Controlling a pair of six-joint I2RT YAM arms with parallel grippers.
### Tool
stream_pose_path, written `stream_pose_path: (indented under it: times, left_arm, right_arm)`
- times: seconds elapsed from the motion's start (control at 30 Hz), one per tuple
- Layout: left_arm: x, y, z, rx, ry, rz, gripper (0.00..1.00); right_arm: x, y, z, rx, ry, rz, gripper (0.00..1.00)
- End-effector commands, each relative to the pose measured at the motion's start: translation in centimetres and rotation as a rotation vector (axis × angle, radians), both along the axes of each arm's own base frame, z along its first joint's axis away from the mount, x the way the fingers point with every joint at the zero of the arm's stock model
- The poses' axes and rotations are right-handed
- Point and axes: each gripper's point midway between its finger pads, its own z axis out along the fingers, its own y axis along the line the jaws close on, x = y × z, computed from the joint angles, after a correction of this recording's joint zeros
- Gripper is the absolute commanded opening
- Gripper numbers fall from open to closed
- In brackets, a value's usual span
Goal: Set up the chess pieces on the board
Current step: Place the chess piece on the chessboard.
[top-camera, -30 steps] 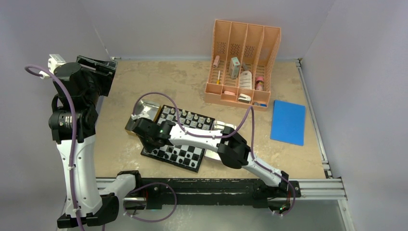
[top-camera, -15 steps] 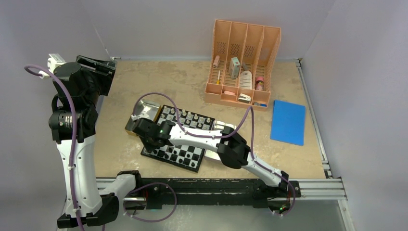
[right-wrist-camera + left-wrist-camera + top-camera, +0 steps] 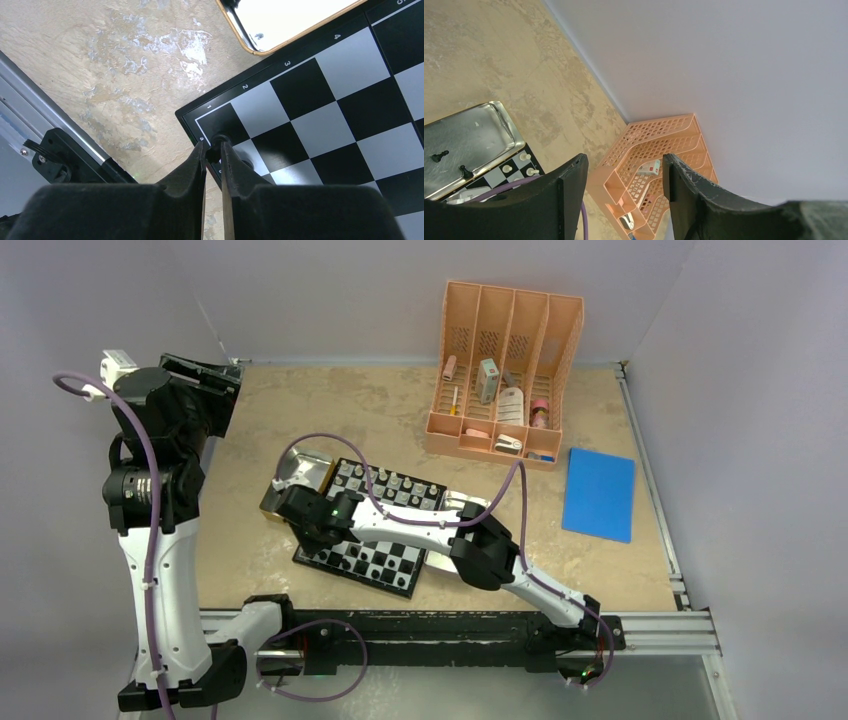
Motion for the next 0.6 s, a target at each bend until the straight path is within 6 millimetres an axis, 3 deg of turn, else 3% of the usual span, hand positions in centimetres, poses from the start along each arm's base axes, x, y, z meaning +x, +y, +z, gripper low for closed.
stream_pose_path:
  times: [0.0, 0.57]
  left_arm:
    - [0.38, 0.22, 0.96, 0.033, -0.039, 0.005, 0.55]
    - [0.68, 0.18, 0.55, 0.037, -0.028, 0.002, 0.55]
  right_arm:
    - [0.43, 0.59, 0.71, 0.020, -0.021, 0.015, 0.14]
    - [0.90, 0.80, 0.58, 0.022, -0.045, 0.015, 0.14]
